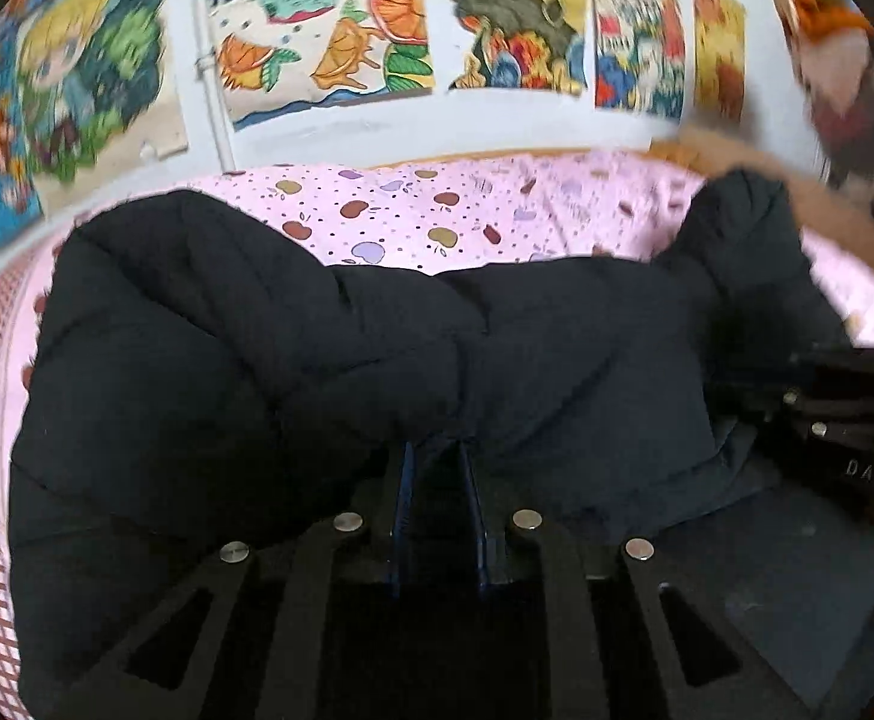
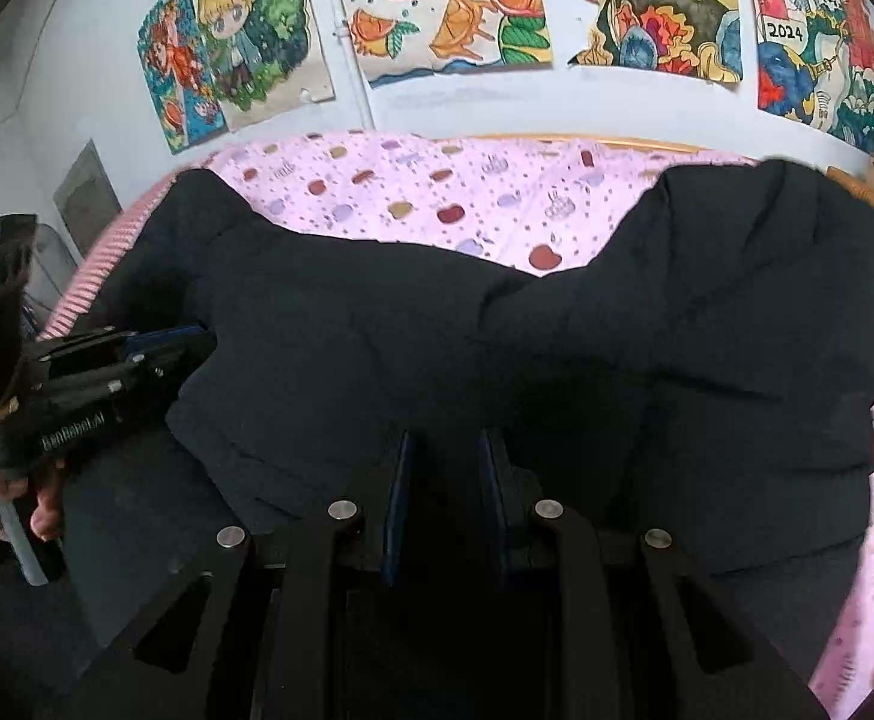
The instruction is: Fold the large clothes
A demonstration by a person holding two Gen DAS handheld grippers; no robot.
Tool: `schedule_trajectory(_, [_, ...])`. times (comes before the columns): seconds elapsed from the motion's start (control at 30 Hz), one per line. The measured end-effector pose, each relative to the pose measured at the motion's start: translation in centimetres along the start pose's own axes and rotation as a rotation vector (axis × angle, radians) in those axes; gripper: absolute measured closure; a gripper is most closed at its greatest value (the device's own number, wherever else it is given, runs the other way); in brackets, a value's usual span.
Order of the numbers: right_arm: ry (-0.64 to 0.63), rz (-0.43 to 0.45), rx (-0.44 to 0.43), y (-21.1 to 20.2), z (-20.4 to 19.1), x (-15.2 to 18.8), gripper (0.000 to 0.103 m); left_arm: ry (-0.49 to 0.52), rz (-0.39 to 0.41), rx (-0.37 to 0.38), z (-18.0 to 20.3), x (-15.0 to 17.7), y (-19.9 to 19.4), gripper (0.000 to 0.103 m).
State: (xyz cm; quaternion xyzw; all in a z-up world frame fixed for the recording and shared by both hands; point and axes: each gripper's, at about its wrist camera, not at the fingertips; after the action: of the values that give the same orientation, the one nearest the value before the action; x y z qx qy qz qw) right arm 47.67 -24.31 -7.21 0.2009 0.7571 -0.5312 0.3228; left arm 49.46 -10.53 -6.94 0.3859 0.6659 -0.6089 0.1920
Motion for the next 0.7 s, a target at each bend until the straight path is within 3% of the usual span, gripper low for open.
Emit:
schedule_trajectory(0.17, [0.012,0.054,-0.018,-1.7,0.1,-0.3,0.083,-0.090,0.085,0.048,-2.3,-0.1,-2.7,0.086])
schedule_trajectory(0.33, [-0.090,0.223,0.106,-6.4,-1.2,-2.4,0.082,-0.183,0.278,-0.032,-4.8,-2.0,-6.5,0.086])
schedule_trajectory(0.43, [-0.033,0.308,0.169,-7.5,-0.2,-5.3,0.082,-0.232,0.331,-0.080,-5.6,-4.5,-6.7,0.086])
schedule_trajectory(0.5, [0.033,0.320,0.182,-7.0,1.4,-7.1,0.082,-0.255,0.304,-0.111,-6.1,-6.3,-5.5,0.086])
schedule_trajectory(0.63, [0.166,0.246,0.270,-3.9,5.5,-7.9,0.082,-0.282,0.120,-0.263,-7.4,-8.0,-0.9,0.086])
schedule_trajectory(0.7, [0.233,0.215,0.280,-2.6,7.0,-7.4,0.082,-0.325,0.051,-0.273,-8.4,-7.4,0.6,0.083])
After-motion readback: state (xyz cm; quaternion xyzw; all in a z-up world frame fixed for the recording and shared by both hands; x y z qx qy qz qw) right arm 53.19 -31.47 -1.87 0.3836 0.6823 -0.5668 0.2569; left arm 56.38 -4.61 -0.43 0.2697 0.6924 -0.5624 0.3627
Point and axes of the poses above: each gripper's, at about its wrist camera, not at the fingertips, and y roughly the way its jaws point, z to its right, x to its underside, and after that the axes turned 7 degrees about -x, right-handed
